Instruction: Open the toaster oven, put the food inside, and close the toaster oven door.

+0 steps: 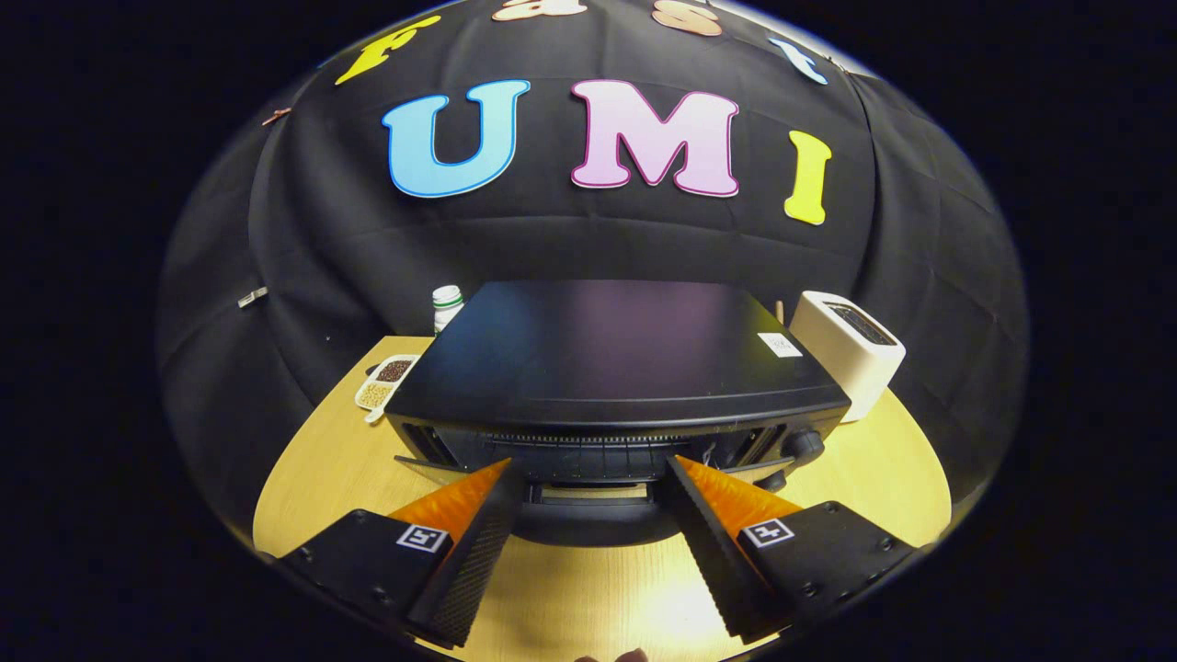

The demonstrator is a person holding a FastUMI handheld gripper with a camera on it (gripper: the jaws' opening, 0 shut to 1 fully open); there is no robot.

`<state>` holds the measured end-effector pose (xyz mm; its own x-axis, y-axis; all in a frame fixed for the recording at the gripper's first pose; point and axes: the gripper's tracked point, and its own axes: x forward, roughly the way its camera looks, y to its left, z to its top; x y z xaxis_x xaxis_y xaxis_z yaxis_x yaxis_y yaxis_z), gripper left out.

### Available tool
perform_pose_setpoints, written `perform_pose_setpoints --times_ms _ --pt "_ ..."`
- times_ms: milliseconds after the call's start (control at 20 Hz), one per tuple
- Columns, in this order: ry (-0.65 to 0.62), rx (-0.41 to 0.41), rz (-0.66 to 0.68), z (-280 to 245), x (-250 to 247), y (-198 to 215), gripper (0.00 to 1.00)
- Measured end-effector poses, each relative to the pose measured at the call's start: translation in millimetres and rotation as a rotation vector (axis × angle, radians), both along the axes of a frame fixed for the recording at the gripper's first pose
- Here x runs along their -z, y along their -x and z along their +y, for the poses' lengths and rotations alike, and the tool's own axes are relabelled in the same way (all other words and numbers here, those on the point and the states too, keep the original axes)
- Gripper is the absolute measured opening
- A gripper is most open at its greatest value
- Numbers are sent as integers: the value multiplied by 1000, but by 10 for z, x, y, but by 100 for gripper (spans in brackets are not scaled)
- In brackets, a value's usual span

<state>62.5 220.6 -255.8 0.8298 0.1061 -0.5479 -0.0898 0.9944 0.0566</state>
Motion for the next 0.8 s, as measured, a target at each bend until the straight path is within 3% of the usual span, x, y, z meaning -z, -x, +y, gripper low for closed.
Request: perform_pose_setpoints --times_ms 450,800 --pt "25 -21 59 -58 256 547 100" --pt "28 -53 217 -77 785 1000 99"
